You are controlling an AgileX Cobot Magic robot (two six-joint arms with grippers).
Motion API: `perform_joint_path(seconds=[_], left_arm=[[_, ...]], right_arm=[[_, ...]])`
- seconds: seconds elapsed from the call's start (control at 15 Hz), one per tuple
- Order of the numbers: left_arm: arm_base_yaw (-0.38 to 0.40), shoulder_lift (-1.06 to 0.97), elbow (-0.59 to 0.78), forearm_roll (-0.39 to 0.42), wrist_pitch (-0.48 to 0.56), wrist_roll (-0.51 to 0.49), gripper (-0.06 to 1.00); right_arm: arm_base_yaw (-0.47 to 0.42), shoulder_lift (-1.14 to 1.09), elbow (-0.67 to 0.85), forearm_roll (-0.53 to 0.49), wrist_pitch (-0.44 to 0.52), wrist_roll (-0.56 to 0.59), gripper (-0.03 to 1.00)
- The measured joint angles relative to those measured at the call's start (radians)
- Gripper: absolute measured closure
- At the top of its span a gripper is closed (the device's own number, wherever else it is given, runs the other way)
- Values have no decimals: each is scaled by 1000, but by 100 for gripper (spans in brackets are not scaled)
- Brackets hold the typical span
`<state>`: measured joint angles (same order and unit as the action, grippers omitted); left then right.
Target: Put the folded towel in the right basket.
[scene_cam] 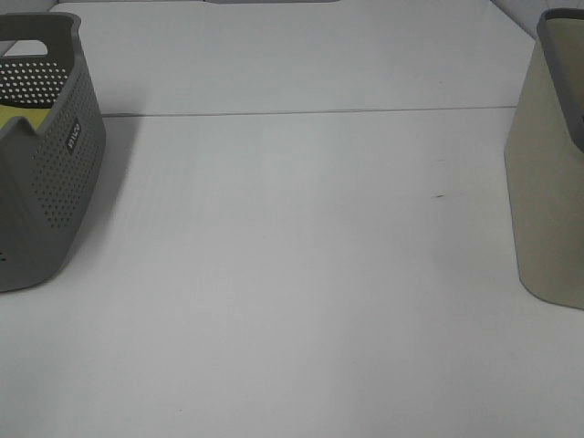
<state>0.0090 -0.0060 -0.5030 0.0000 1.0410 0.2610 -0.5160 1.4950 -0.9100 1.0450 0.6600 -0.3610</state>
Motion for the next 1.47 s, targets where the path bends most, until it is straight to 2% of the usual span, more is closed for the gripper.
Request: perform_joint_path(seconds=[0.27,0.47,0.6,0.73,0.87,1.0,1.13,1.27,1.33,1.47], left_arm=[[0,0,0,0,0,0,-4],[0,0,0,0,0,0,-4],[0,0,0,0,0,0,-4],[0,0,0,0,0,0,-4],[0,0,0,0,0,0,-4],[0,0,0,0,0,0,-4],[0,0,0,0,0,0,-4],[0,0,0,0,0,0,-4],[0,0,0,0,0,0,-4],[0,0,0,0,0,0,-4]], right_arm=[[0,-52,-52,0,59,-22,26],[0,-104,-87,14,173,-33,25],[1,-187,-114,19,229,-130,25],[49,-308,-122,17,243,-221,25],[170,-440,-122,-30,250,-299,25],[305,-589,-122,-112,258,-319,25],[373,-710,-122,-210,266,-298,25],[402,-890,-122,-374,322,-189,25],[404,-974,-123,-487,376,-112,25],[406,-1130,-123,-696,456,116,25]])
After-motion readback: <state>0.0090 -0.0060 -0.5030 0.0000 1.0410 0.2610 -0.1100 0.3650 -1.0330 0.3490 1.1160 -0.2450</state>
